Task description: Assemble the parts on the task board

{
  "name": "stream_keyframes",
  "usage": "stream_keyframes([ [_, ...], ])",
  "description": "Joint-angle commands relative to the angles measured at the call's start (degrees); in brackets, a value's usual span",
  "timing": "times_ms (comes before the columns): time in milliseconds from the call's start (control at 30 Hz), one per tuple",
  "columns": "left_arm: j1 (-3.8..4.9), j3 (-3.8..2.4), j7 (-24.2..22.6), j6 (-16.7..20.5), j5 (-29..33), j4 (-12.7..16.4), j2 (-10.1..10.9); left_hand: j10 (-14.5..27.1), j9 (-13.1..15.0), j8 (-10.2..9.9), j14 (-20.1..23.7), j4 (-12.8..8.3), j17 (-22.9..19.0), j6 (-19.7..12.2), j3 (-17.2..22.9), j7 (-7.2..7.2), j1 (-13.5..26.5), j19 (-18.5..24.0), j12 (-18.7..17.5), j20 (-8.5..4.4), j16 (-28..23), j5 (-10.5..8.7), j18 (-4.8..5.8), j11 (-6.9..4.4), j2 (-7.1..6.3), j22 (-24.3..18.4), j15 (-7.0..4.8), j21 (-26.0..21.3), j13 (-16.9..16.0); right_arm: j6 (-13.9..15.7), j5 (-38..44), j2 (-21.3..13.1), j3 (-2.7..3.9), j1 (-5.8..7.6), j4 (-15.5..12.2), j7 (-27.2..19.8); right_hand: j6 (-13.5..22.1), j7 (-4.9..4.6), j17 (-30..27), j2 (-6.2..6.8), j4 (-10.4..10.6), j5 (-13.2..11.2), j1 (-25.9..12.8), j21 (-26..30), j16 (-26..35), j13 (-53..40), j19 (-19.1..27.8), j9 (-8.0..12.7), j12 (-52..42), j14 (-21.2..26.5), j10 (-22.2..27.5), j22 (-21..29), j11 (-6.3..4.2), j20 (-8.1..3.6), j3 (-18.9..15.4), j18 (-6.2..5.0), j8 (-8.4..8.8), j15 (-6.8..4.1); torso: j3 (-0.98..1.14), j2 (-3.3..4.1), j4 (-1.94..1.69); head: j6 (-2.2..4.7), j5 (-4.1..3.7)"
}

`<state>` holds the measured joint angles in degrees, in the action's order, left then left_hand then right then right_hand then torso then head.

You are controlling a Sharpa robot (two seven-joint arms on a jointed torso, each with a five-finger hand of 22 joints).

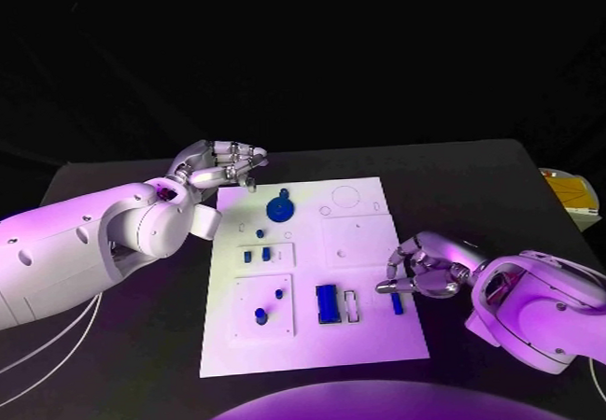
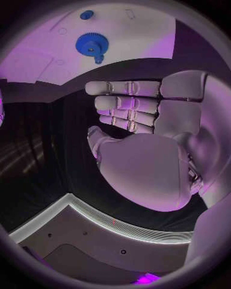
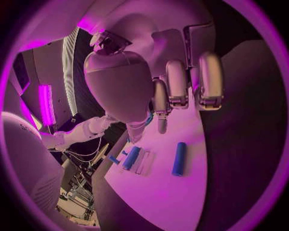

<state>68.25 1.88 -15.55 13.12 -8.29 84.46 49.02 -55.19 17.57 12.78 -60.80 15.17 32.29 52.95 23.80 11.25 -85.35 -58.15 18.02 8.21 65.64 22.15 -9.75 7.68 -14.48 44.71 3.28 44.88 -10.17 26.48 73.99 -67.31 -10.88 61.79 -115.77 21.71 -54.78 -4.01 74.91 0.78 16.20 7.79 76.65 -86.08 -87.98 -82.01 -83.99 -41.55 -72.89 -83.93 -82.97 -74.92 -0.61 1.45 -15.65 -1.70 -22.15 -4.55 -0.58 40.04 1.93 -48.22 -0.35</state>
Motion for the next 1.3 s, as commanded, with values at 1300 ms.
stream_keyframes([
  [1300, 0.02, 0.03, -0.36, -1.01, 0.32, 0.16, 0.27, 0.55, 0.09, 0.32, 0.34, 0.04, -0.09, -0.46, -0.37, -0.03, -0.12, 0.05, 0.39, 0.29, 0.35, 0.06, -0.77, 0.04, 0.53, 0.00, 0.07, -0.39, -0.11, -4.21, 15.46, 2.11, -0.24, -5.54, 2.61, 8.70, -3.28, 0.62, 9.15, -5.33, 0.15, -1.00, 7.68, -0.39, 0.15, 2.96, -4.76, 1.37, 0.43, -4.89, -0.31, -12.87, -0.35, 0.02, -0.75, 0.81, 1.86, -0.11, -0.05, 0.11, -0.05, -0.46, -0.20],
])
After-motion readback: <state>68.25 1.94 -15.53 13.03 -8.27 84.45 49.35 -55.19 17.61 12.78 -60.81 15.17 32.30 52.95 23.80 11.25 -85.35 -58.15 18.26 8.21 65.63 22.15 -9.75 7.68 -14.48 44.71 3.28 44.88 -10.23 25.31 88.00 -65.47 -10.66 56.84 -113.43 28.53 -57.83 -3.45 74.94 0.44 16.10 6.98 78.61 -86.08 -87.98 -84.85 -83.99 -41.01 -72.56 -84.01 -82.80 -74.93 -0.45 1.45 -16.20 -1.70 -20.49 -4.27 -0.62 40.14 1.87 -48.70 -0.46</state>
